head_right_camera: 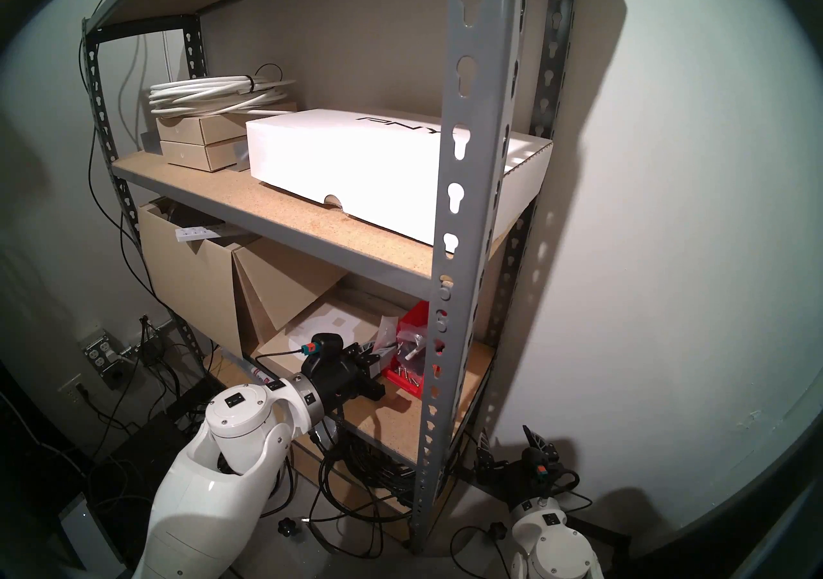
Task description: Organize the rack shelf by putting things into a case
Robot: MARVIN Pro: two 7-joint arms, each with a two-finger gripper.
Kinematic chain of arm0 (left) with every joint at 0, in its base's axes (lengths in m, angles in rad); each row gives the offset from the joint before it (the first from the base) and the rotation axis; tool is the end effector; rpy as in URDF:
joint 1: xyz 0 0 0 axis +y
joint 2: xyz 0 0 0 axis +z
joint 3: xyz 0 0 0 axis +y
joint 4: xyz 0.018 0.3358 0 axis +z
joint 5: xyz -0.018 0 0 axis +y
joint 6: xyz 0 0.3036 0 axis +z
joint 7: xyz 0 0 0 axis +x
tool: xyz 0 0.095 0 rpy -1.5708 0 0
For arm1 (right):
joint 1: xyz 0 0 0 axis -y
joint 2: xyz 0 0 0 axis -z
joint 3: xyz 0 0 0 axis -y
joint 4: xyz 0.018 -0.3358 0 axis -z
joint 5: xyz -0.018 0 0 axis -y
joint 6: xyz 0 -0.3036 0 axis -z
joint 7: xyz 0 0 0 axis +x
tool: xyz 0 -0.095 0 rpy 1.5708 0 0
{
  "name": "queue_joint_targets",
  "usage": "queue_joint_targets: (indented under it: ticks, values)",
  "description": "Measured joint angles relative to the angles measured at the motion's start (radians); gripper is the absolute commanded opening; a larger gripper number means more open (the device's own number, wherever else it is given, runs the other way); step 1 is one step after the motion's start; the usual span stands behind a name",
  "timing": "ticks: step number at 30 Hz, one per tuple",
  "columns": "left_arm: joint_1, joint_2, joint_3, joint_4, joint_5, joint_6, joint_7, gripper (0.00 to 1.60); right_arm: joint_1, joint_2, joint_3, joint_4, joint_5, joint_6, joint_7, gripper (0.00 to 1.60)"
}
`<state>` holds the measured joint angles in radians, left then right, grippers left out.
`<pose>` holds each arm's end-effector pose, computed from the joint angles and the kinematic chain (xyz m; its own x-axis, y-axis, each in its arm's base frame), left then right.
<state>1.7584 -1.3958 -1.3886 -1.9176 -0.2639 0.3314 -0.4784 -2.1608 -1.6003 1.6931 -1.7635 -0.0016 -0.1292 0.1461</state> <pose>0.3205 -0.0762 -0.3191 0.2257 0.0709 0.9716 -0.6498 -0.7321 0.2044 0.1901 -0.0283 -0.4481 0.2675 0.0122 0.9635 0.0234 -0.9997 0.0061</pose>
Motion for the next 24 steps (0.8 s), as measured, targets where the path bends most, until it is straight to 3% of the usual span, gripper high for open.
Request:
queue_joint_targets:
  ticks: [6,17,24]
  values:
    - [0.003,0.008,-0.011,-0.009,-0.006,0.009,-0.007,0.0,0.0,0.0,0.0,0.0,0.0,0.0,0.0,1.6]
    - [0.017,0.059,-0.191,-0.081,-0.106,0.125,-0.055,0.0,0.0,0.0,0.0,0.0,0.0,0.0,0.0,1.6]
    - [0.013,0.074,-0.244,-0.083,-0.142,0.171,-0.083,0.0,0.0,0.0,0.0,0.0,0.0,0.0,0.0,1.6]
